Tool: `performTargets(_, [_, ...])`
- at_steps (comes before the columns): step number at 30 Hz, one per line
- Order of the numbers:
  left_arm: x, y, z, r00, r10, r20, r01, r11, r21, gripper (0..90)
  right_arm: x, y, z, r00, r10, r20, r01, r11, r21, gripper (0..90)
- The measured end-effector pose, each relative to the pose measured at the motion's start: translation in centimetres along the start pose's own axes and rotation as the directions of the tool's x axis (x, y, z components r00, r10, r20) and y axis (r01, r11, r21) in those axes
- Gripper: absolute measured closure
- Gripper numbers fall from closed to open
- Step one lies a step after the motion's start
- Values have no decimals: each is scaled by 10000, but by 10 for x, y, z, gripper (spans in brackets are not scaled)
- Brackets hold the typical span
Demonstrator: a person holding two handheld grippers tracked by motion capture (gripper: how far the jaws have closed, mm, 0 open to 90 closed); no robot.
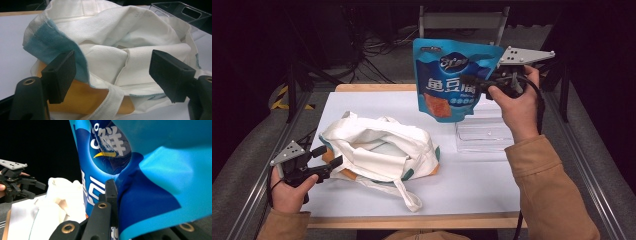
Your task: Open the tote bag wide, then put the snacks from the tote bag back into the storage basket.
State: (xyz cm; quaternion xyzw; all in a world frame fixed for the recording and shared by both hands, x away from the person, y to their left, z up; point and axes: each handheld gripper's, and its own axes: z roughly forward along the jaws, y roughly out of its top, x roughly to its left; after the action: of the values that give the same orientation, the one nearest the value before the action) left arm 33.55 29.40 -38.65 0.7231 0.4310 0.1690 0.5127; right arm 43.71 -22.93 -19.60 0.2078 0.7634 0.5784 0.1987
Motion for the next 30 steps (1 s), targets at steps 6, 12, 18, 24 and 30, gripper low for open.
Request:
performTargets(6, [-2, 0, 0, 10000, 35, -28, -35, 10000, 41, 221, -9, -5, -13, 9998, -9, 221, 8, 10000, 38, 895])
performTargets(12, [-2, 0, 0, 10000, 52, -61, -52, 10000, 73, 221, -17, -9, -25, 9993, 66, 369, -67, 10000, 9, 895])
performTargets(18, [-2, -1, -1, 10000, -17, -93, 18, 10000, 85, 222, -28, -12, -40, 9978, 128, 656, -123, 9999, -82, 895])
performTargets(24, [-2, 0, 0, 10000, -14, -77, 14, 10000, 79, 221, -37, -17, -46, 9963, 151, 847, -155, 9999, 41, 895])
performTargets(30, [-2, -2, 0, 9999, 21, -100, -20, 9999, 113, 222, -48, -26, -56, 9954, 194, 936, -210, 9996, 167, 895])
